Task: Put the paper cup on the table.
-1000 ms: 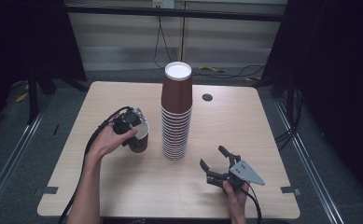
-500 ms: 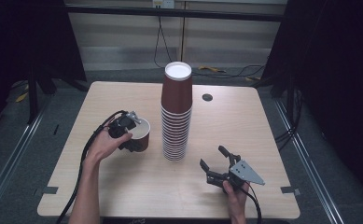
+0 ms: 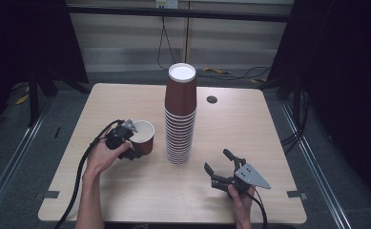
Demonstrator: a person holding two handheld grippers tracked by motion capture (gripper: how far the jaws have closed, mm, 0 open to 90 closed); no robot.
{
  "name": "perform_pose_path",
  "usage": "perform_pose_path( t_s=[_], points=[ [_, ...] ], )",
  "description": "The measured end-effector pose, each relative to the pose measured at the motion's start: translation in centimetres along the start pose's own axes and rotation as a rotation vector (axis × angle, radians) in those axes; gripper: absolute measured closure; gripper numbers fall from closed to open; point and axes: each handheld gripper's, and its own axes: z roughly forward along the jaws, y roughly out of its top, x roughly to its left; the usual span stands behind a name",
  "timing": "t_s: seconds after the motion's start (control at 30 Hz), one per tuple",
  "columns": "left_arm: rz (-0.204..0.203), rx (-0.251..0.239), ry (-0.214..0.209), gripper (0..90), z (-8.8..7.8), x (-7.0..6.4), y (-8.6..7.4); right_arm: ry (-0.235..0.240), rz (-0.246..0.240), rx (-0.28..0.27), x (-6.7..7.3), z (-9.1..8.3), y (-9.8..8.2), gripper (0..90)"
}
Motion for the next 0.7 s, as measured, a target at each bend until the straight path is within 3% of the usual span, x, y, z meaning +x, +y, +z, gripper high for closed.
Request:
perform_pose_path(
  t_s=[0.1, 0.23, 0.27, 0.33, 0.37, 0.47, 0.5, 0.53, 0.6, 0.7],
  points=[
    [-0.002, -0.006, 0.046, 15.8, -0.2, -0.3, -0.3, 0.002, -0.001, -0.002, 0.0, 0.0, 0.0, 13.5],
    [-0.010, -0.043, 0.049, 16.2, -0.4, -0.6, -0.8, 0.001, 0.001, -0.003, 0.0, 0.0, 0.0, 13.5],
    [-0.028, -0.092, 0.053, 15.9, -0.6, -0.8, -1.2, 0.001, 0.000, -0.003, 0.0, 0.0, 0.0, 13.5],
    [-0.036, -0.114, 0.051, 16.0, -0.7, -0.7, -1.4, 0.001, 0.000, -0.003, 0.0, 0.0, 0.0, 13.5],
    [-0.062, -0.139, 0.055, 16.0, -0.8, -0.8, -1.9, 0.001, 0.000, -0.002, 0.0, 0.0, 0.0, 13.5],
    [-0.063, -0.174, 0.072, 16.0, -1.0, -0.8, -2.2, -0.001, 0.000, -0.002, 0.0, 0.0, 0.0, 13.5],
    [-0.077, -0.216, 0.078, 15.9, -1.2, -0.9, -2.6, 0.000, -0.001, -0.003, 0.0, 0.0, 0.0, 13.5],
    [-0.077, -0.216, 0.078, 15.8, -1.2, -0.9, -2.6, -0.001, -0.001, -0.003, 0.0, 0.0, 0.0, 13.5],
    [-0.078, -0.259, 0.118, 15.7, -1.6, -1.5, -3.0, -0.001, 0.000, -0.003, 0.0, 0.0, 0.0, 13.5],
    [-0.094, -0.308, 0.121, 16.0, -1.9, -2.2, -3.6, 0.000, -0.001, -0.003, 0.0, 0.0, 0.0, 13.5]
  ],
)
